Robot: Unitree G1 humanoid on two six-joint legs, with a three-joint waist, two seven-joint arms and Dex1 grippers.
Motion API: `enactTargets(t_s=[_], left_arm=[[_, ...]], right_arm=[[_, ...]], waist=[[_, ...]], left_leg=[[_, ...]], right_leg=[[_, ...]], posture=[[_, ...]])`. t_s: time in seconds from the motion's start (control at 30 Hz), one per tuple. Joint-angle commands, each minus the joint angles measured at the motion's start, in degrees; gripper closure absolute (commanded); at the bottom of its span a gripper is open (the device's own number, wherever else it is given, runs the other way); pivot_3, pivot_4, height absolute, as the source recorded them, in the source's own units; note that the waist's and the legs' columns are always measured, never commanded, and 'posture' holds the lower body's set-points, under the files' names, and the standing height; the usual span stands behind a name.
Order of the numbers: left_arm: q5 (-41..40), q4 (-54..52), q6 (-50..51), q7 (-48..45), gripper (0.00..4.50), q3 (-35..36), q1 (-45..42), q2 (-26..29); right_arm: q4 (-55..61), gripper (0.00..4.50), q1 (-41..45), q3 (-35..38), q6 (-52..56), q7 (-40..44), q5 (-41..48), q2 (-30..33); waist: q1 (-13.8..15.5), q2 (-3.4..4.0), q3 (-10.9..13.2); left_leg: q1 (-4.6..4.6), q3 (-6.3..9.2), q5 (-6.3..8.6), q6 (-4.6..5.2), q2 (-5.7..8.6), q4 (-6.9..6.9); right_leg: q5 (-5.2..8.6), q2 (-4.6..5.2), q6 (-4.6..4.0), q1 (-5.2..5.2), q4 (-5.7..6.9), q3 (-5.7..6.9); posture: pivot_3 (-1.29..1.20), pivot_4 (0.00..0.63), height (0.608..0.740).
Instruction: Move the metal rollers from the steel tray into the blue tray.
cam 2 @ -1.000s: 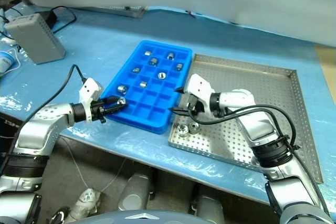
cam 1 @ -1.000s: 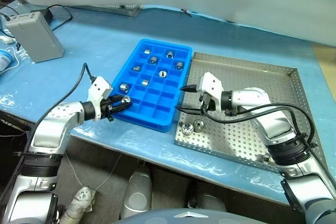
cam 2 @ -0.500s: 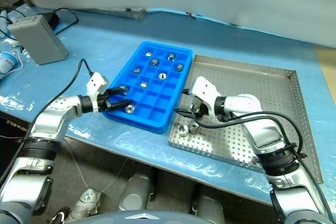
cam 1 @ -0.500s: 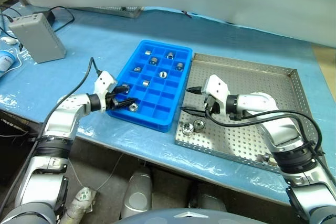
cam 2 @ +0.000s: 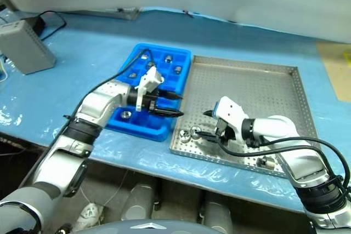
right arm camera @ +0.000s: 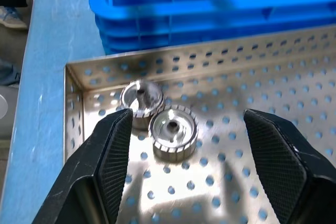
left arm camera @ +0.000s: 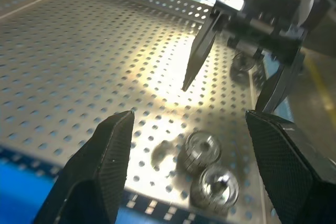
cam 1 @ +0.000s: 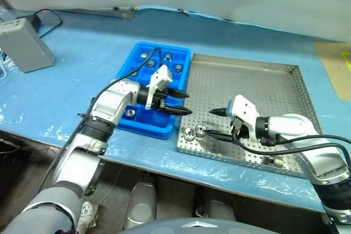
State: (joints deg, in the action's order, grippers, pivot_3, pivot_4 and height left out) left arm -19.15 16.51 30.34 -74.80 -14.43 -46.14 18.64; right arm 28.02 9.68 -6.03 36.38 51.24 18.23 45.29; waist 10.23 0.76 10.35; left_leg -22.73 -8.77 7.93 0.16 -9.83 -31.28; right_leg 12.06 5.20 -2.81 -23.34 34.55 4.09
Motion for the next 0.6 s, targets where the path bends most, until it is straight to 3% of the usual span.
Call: enactTargets(t_s=[0.03,0.3,0.6], left_arm=[[-0.43,-4.74,2.22,-2.58,0.94,-1.34,-0.31,3.09],[-1.71,-9.95,3.20,-5.64,0.94,-0.22,2.13,9.28],[2.30,-10.80,-7.88,-3.48,0.94,0.11,5.67,13.39]], right_arm=[[-0.01,0.99,-1.19,-0.97,-1.66,-0.11,-1.00,0.17],[-6.29,0.99,2.57,-5.76,-4.75,0.95,-3.21,-3.15],[-12.03,0.99,6.66,-9.90,-7.17,2.73,-5.81,-5.85]], waist=[[-1.06,0.00,0.00],[-1.81,0.01,0.00],[-1.51,0.01,0.00]], left_leg=[[0.03,0.00,0.00,0.00,-0.02,0.01],[0.05,0.03,-0.02,-0.04,-0.06,0.00],[-0.01,0.05,-0.01,-0.01,-0.07,-0.01]], right_leg=[[0.02,-0.03,-0.02,0.01,0.00,0.01],[0.23,-0.04,0.24,0.04,0.03,0.12],[0.04,-0.03,-0.11,0.06,0.02,0.14]], posture=[[0.10,0.150,0.740],[0.13,0.150,0.740],[0.17,0.150,0.740]])
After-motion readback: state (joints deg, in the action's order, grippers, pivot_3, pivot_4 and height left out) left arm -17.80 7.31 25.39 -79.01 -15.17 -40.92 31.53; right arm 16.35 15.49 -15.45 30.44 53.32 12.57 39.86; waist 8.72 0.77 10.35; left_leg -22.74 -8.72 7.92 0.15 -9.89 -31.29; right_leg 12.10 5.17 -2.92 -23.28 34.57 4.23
